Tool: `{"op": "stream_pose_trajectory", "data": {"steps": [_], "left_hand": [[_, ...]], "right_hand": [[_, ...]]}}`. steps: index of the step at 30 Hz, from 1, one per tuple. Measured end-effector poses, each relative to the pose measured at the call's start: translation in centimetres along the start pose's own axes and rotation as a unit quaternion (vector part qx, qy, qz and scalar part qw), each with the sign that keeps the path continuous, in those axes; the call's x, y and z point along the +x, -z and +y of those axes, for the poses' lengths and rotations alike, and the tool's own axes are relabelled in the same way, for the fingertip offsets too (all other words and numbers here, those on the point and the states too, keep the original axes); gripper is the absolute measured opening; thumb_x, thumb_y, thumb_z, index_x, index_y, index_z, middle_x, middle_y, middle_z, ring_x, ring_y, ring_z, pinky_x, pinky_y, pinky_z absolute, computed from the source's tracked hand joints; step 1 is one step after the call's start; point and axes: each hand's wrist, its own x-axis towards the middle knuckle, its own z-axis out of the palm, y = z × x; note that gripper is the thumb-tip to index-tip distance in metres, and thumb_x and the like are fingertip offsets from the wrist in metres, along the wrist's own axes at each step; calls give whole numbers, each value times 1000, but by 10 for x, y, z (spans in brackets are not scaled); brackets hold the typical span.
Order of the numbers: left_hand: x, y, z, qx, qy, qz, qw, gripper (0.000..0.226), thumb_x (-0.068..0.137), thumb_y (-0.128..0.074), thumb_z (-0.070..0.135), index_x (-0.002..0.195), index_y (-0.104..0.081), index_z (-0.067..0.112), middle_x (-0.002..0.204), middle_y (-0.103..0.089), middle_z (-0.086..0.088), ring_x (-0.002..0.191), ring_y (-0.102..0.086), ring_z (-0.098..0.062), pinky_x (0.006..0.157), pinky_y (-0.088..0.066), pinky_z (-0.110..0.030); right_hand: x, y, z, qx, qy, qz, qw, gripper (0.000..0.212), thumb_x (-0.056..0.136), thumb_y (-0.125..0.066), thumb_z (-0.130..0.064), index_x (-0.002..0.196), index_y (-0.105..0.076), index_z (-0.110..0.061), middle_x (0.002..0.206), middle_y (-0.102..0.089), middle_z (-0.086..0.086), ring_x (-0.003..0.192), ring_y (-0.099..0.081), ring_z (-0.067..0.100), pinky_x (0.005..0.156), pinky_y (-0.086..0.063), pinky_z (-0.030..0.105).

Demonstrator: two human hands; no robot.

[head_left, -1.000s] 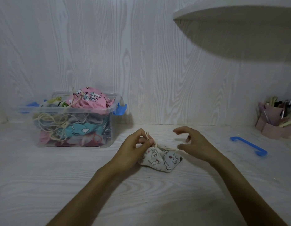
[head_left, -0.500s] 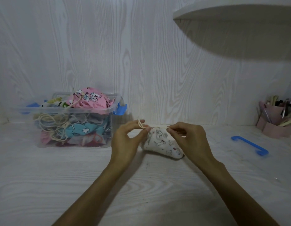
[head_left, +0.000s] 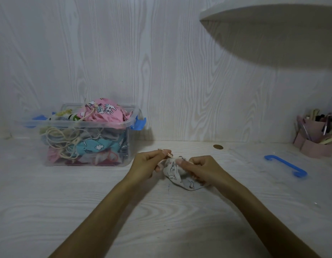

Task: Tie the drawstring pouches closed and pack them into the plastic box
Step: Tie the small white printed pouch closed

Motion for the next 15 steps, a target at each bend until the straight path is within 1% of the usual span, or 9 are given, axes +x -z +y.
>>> {"op": "stream_pose_trajectory", "data": {"steps": [1, 2, 3, 5, 7, 9, 10, 13, 15], "left_hand": [[0, 1, 0, 6, 9, -2, 1000, 18, 92, -56, 23, 91, -73, 20, 91, -74, 4, 40, -38, 1, 39, -23, -10], [1, 4, -2, 3, 19, -7, 1000, 18, 93, -55, 25, 90, -73, 23, 100, -74, 4, 42, -38, 1, 42, -23, -11], [0, 4, -1, -2, 31, -12, 999, 19, 94, -54, 26, 90, -73, 23, 103, -73, 5, 44, -40, 2, 44, -25, -12], [-1, 5, 2, -21, 54, -24, 998, 21, 94, -53, 26, 89, -73, 23, 99, -74, 7, 47, -49, 4, 50, -31, -15], [-3, 4, 4, -20, 59, -35, 997, 21, 94, -53, 26, 92, -73, 22, 93, -74, 11, 52, -56, 5, 52, -35, -15], [-3, 4, 4, 32, 43, -45, 998, 19, 94, -53, 26, 96, -71, 20, 88, -72, 13, 53, -58, 7, 50, -34, -14], [-3, 3, 3, 59, 36, -56, 996, 19, 94, -53, 26, 97, -71, 20, 87, -71, 13, 53, -59, 8, 48, -32, -13], [-5, -1, 0, 86, 37, -68, 993, 20, 92, -57, 26, 101, -72, 17, 79, -69, 7, 53, -59, 7, 42, -29, -10], [-6, -3, -2, 73, 46, -58, 995, 22, 91, -58, 26, 104, -73, 15, 69, -69, 6, 56, -61, 5, 40, -29, -9]], "right_hand": [[0, -5, 3, -30, 16, 6, 999, 38, 76, -72, -43, 50, -56, -21, 42, -48, -11, 40, -39, 3, 43, -31, 12], [0, -8, 5, -63, 33, 15, 997, 34, 74, -75, -41, 53, -59, -20, 43, -50, -10, 39, -41, 2, 42, -31, 12], [1, -10, 8, -86, 46, 28, 995, 30, 72, -78, -39, 55, -62, -20, 45, -54, -10, 39, -44, 1, 43, -33, 12], [1, -6, 10, -85, 52, 52, 994, 24, 70, -80, -34, 59, -65, -19, 53, -63, -6, 47, -55, 3, 47, -40, 15], [1, 3, 6, -49, 47, 38, 997, 24, 69, -82, -31, 60, -64, -17, 56, -64, -4, 51, -57, 7, 48, -42, 17], [-2, 10, 1, -9, 27, -4, 1000, 24, 69, -81, -31, 64, -62, -17, 56, -63, -7, 50, -56, 2, 47, -41, 13], [-3, 12, 1, -6, 18, -4, 1000, 24, 68, -81, -33, 66, -63, -17, 57, -64, -8, 51, -58, 1, 47, -43, 12], [0, 11, 7, -69, 28, 89, 993, 26, 60, -84, -40, 66, -66, -22, 66, -69, -6, 57, -63, 2, 50, -47, 13], [2, 9, 10, -94, 48, 123, 987, 21, 61, -86, -34, 70, -69, -25, 69, -67, -10, 57, -62, -3, 48, -44, 8]]}}
